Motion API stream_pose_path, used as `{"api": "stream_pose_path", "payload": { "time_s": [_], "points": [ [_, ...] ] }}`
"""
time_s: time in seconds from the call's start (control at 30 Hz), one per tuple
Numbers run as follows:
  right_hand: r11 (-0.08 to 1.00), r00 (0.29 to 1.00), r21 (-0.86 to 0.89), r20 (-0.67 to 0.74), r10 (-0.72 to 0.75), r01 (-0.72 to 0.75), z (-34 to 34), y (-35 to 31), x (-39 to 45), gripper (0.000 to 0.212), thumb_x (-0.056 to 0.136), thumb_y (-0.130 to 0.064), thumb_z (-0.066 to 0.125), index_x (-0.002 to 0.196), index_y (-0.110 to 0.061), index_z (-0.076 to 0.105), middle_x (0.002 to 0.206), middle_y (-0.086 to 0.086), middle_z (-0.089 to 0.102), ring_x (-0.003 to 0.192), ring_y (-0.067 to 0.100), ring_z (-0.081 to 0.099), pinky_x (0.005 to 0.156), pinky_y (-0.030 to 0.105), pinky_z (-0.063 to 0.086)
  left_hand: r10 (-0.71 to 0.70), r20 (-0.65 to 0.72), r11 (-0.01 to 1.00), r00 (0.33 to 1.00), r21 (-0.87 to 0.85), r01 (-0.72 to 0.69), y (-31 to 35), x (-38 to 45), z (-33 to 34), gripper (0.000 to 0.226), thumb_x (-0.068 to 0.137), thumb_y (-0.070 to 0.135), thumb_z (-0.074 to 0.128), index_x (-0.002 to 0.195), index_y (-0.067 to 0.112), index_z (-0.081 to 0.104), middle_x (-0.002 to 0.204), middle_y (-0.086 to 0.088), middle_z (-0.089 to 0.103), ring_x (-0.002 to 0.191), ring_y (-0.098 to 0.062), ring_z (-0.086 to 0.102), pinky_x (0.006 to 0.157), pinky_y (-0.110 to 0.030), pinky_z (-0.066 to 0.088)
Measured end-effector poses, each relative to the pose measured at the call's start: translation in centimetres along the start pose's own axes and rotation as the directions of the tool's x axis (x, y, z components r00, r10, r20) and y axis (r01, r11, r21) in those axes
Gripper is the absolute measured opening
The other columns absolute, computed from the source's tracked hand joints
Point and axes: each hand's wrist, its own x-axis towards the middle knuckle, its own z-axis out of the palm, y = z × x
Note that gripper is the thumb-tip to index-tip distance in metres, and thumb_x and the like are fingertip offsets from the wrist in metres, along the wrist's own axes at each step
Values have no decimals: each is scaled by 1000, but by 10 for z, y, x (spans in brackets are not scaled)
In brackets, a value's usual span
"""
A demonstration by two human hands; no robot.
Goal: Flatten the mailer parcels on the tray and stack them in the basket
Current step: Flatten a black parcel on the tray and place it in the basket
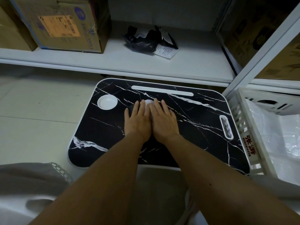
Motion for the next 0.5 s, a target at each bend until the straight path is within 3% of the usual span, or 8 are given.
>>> {"api": "stream_pose_path", "payload": {
  "time_s": [0.07, 0.17, 0.33, 0.43, 0.5],
  "points": [
    [1000, 994, -18, 110, -3, 5, 4, 7, 2, 54, 104, -35, 22, 155, -25, 7, 163, -7, -6, 149, 19, -9, 119, 49, 11, 12, 94, 998, 995, 59, -18, -5, -2, 6, 64, 100, 39, 19, 150, 19, -15, 159, -1, -17, 145, -21, -19, 116, -55, -1],
    [999, 982, -32, 191, 9, -3, 2, 14, 11, 54, 104, -38, 16, 155, -27, 4, 162, -9, -7, 149, 17, -9, 119, 52, 7, -11, 159, 996, 987, 92, -4, -9, 3, 5, 58, 101, 40, 7, 150, 20, -16, 158, 1, -18, 144, -21, -21, 115, -56, -7],
    [997, 933, -56, 353, 65, -48, 0, 18, 25, 54, 103, -42, 14, 154, -31, 2, 162, -9, -6, 149, 18, -10, 117, 56, -1, -64, 284, 995, 957, 91, 40, -9, 16, -4, 56, 99, 46, 6, 150, 30, -12, 159, -5, -11, 144, -27, -19, 112, -59, -11],
    [994, 928, -83, 362, 92, -67, 1, 16, 33, 55, 102, -46, 12, 154, -32, 0, 162, -7, -9, 149, 20, -10, 116, 59, -2, -178, 322, 984, 930, 49, 171, -7, 20, -7, 58, 98, 51, 8, 149, 33, -13, 158, -12, -14, 144, -32, -20, 111, -60, -9],
    [990, 919, -84, 371, 134, -111, 2, 14, 34, 55, 102, -48, 11, 153, -34, 1, 162, -6, -9, 149, 23, -8, 115, 61, -1, -314, 317, 939, 895, -31, 341, -3, 17, -3, 67, 96, 57, 11, 151, 27, -12, 158, -16, -12, 144, -33, -17, 113, -60, -5]
  ]
}}
